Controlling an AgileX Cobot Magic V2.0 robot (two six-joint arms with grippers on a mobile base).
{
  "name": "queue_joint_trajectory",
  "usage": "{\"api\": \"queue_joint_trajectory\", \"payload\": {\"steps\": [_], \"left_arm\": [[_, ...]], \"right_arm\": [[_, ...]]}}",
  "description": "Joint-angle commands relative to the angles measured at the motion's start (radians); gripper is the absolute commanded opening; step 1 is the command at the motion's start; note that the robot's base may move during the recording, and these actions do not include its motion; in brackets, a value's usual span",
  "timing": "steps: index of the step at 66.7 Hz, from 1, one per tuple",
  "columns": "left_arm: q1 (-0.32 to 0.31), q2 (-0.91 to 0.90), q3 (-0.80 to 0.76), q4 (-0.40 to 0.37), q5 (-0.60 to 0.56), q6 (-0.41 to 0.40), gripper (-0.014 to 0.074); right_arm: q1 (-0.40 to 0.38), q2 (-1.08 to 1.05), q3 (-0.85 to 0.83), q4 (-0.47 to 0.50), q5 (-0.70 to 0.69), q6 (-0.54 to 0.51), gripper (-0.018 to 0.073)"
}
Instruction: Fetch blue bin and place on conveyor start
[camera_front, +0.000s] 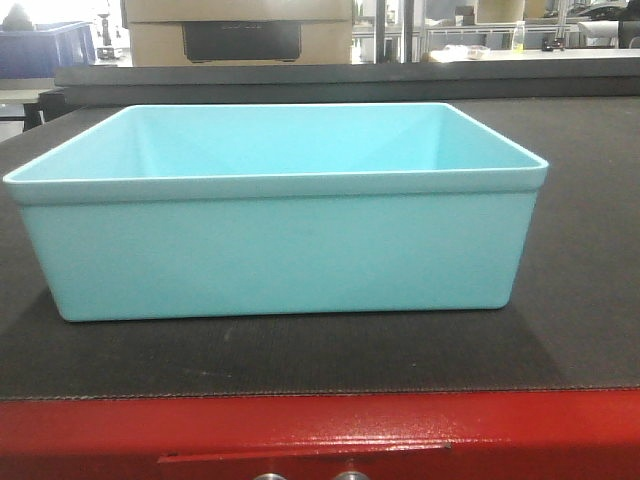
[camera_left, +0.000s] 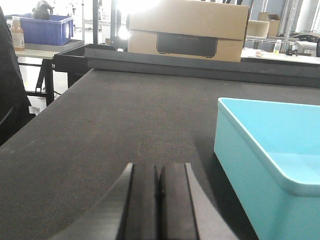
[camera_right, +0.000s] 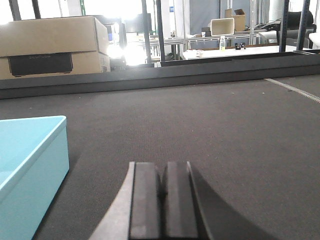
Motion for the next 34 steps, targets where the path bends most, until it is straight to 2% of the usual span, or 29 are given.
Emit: {"api": "queue_joint_trajectory", "payload": {"steps": [1,34], "left_arm": [[0.002,-0.006,-0.001,-0.006,-0.025,0.001,-0.0111],[0.002,-0.006,-0.001,-0.006,-0.025,0.001,-0.0111]], "right_arm": [[-0.004,-0.003,0.002,0.002,-0.03,-0.005,-0.0162],[-0.004,-0.003,0.002,0.002,-0.03,-0.005,-0.0162]]}}
